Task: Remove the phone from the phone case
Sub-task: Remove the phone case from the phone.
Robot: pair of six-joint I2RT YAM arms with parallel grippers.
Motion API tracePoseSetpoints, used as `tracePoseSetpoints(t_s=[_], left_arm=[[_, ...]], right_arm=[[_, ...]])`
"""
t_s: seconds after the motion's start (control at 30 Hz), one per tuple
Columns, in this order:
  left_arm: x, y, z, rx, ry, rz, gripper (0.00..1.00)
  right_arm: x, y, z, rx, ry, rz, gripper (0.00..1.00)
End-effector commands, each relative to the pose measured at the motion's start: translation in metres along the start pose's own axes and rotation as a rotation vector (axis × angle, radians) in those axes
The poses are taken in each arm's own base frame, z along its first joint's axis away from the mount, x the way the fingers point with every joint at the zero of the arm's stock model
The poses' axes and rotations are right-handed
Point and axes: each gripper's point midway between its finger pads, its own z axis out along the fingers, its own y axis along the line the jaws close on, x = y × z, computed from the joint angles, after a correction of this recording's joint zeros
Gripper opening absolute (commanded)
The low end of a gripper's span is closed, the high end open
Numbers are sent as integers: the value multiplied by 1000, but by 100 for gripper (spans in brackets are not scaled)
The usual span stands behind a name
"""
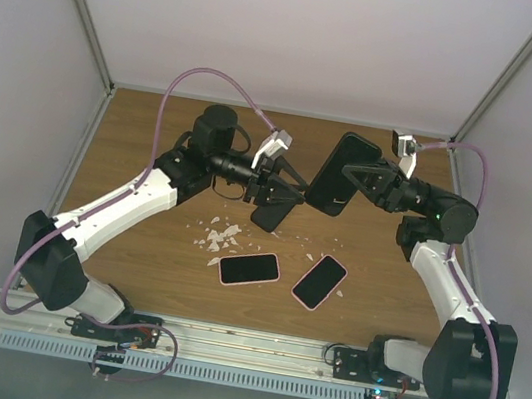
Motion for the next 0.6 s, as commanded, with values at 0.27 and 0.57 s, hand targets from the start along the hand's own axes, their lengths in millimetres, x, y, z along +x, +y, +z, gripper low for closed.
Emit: tracePoseSetpoints(t_s=[0.27,0.57], left_arm=[[1,25,4,-106,-11,0,36],[10,37,3,-148,-5,-19,23]], right_arm=[[-17,25,2,-29,-43,-115,0],[-16,34,3,-63,-48,-113,1]])
